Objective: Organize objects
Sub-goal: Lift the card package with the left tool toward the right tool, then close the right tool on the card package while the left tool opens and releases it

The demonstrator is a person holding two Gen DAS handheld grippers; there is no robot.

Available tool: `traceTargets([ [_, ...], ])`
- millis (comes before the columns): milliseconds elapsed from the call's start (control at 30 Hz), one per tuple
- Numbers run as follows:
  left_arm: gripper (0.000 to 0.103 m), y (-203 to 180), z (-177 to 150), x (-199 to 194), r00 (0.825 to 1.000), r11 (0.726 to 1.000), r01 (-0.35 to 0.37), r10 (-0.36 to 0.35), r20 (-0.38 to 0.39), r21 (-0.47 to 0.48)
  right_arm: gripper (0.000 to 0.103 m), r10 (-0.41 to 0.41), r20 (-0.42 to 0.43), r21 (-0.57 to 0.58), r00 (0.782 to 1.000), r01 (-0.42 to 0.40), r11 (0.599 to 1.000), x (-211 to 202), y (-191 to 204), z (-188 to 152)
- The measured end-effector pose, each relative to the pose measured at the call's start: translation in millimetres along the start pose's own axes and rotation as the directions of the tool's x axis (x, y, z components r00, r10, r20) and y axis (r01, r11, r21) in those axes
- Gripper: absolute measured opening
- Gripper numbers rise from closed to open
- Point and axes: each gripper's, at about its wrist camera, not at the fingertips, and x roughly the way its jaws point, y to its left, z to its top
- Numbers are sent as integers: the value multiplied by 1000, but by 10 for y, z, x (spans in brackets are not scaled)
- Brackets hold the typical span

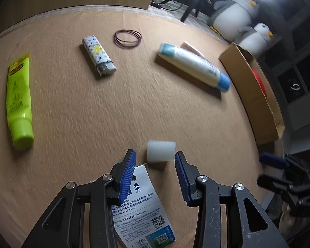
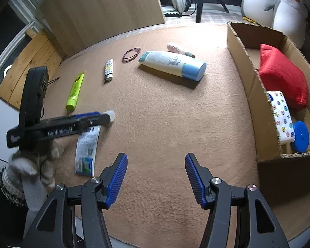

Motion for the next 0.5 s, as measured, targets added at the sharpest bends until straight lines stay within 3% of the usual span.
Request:
traceTargets([
  [267,49,131,-341,-453,997,999,-44,45,56,-18,60,28,-25,-37,999,-29,999,125,246,-34],
  [500,49,280,-647,-580,999,999,35,-35,10,-26,63,68,-66,-67,995,-73,995,320,581,-56],
])
